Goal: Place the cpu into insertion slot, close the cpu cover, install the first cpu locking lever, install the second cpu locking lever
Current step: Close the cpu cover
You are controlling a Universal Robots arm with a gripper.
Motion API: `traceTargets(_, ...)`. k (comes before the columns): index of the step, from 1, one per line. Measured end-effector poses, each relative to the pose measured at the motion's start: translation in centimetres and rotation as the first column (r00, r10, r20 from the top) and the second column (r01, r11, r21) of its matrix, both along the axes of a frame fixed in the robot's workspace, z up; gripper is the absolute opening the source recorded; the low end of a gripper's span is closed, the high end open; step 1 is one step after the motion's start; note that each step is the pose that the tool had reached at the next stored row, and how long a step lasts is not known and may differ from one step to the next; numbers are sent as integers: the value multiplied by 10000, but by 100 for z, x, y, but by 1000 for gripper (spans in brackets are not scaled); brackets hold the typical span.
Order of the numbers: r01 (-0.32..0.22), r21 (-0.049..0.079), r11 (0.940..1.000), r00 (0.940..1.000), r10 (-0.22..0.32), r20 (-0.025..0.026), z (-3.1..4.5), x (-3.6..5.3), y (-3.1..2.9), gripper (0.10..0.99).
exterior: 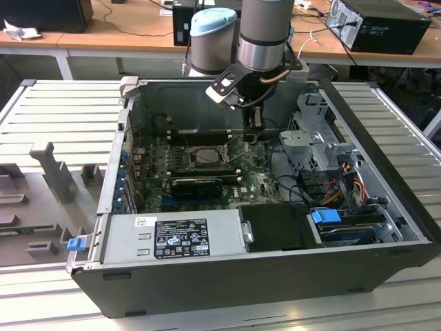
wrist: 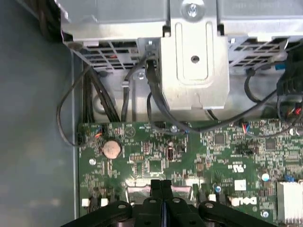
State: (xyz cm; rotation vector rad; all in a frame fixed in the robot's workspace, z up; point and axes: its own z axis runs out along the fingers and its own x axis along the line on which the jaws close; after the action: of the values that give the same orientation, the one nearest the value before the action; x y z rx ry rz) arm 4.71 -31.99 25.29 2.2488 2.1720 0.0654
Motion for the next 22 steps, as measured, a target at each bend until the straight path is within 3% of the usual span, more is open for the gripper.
traceTargets(3,-42,2,10000,10000,42,-1,0,108,0,106)
traceTargets(7,-88,3,10000,10000,88,0,-8,159,1,106)
traceTargets(12,-116,12,9999,9999,116,0,-65,161,0,106)
traceTargets(22,-116,11,9999,9999,116,-1,-67,76,3,106)
